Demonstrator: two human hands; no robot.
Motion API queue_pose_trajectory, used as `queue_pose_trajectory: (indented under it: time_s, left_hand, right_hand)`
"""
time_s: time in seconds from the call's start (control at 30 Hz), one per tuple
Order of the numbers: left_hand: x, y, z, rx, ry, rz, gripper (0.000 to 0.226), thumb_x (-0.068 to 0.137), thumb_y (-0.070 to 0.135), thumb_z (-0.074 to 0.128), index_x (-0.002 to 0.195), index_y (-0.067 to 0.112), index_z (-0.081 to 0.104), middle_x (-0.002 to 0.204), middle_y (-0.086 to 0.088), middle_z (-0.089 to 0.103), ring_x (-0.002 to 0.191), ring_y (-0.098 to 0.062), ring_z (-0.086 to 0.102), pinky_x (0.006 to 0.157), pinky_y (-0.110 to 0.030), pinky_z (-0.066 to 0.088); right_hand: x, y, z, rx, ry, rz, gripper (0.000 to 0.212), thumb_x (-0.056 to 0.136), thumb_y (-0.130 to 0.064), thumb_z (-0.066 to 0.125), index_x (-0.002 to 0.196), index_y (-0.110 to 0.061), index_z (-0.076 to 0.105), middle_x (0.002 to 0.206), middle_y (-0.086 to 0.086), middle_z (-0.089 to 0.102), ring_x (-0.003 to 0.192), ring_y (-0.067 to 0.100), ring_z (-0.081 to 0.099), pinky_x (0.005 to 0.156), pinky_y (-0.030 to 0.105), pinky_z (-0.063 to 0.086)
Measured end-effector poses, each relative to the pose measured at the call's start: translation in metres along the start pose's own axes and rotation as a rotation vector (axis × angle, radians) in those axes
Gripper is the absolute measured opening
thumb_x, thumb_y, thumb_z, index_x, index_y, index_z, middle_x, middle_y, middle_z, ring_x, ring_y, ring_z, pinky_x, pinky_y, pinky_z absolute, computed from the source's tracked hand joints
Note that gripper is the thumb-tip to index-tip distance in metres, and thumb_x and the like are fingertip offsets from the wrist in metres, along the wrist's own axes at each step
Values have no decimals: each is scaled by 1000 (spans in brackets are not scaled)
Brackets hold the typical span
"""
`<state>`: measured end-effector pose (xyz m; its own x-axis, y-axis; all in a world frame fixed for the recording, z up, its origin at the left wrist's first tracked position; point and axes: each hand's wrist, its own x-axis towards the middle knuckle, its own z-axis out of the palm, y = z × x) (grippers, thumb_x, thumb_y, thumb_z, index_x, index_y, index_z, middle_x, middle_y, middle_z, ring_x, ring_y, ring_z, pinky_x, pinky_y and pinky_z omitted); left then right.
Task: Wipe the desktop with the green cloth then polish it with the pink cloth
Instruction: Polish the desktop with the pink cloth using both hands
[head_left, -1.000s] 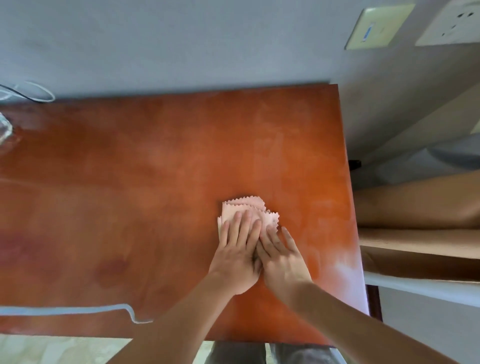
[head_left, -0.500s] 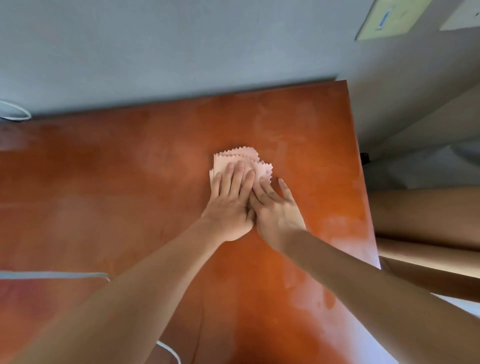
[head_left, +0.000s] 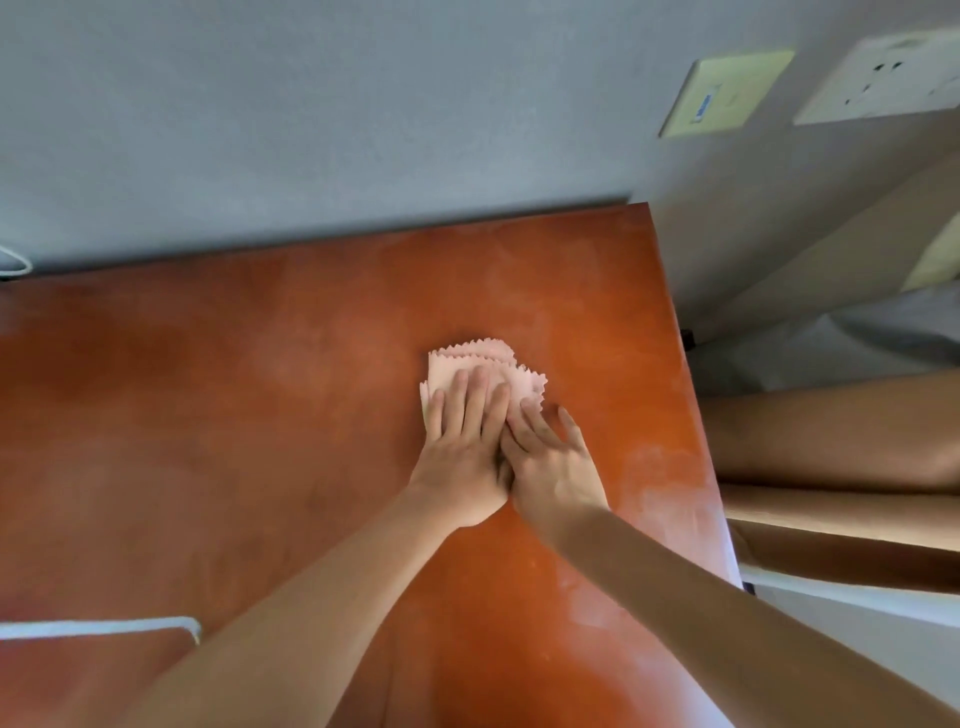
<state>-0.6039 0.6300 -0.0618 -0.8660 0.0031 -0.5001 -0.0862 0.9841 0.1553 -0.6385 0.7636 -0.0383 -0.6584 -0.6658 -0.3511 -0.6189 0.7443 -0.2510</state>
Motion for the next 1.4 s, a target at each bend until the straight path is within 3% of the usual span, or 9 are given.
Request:
queue_pose_trajectory:
  time_s: [0.07, 0.2, 0.33, 0.5, 0.83, 1.1, 1.4]
  left_hand:
    - [-5, 4, 8, 15, 16, 12, 79, 102, 43, 21, 144, 16, -41, 151, -10, -51, 139, -31, -49, 118, -52, -25]
    - [0, 0, 5, 46, 12, 44, 77, 99, 46, 13, 144, 14, -41, 147, -11, -55, 139, -33, -49, 117, -52, -27]
    - [19, -5, -5, 27, 29, 40, 75, 93, 46, 3, 147, 13, -36, 152, -11, -50, 143, -33, -44, 120, -53, -21]
    - [69, -16, -38, 11, 41, -22, 75, 101, 40, 17, 149, 13, -35, 155, -11, -47, 141, -31, -46, 118, -50, -25]
    - [167, -39, -99, -6, 93, -115, 77, 104, 42, 26, 157, 13, -23, 163, -12, -33, 148, -32, -34, 118, -50, -22]
    - [157, -28, -98, -4, 78, -121, 80, 104, 41, 29, 156, 15, -24, 162, -12, -35, 148, -31, -36, 118, -49, -23]
    - [106, 46, -48, 41, 49, -36, 77, 100, 42, 16, 152, 12, -32, 150, -15, -50, 139, -35, -47, 115, -53, -28]
  right_hand:
    - [-12, -3, 1, 23, 21, 32, 58, 96, -19, 56, 150, -9, 41, 160, 7, 33, 150, 24, 23, 120, 55, 20]
    - [-6, -3, -2, -66, -54, 0, 58, 100, -23, 43, 154, -6, 31, 163, 9, 23, 152, 27, 13, 120, 60, 0]
    - [16, 10, -12, -79, -75, -18, 59, 103, -25, 34, 158, -8, 19, 166, 7, 11, 154, 25, 1, 120, 58, -10]
    - [71, 34, -35, -95, -31, -41, 60, 105, -27, 30, 159, -11, 12, 167, 4, 8, 154, 21, 0, 121, 56, -7]
    - [174, 77, -78, -120, 32, -82, 57, 104, -29, 32, 158, -17, 21, 167, 1, 13, 153, 18, 7, 122, 56, -1]
    - [158, 77, -77, -54, 36, -47, 56, 104, -28, 32, 158, -18, 20, 167, -1, 12, 153, 17, 6, 122, 54, 1]
    - [52, 100, -49, -81, -41, -44, 59, 103, -29, 34, 157, -10, 22, 166, 9, 13, 154, 24, 0, 122, 54, -2]
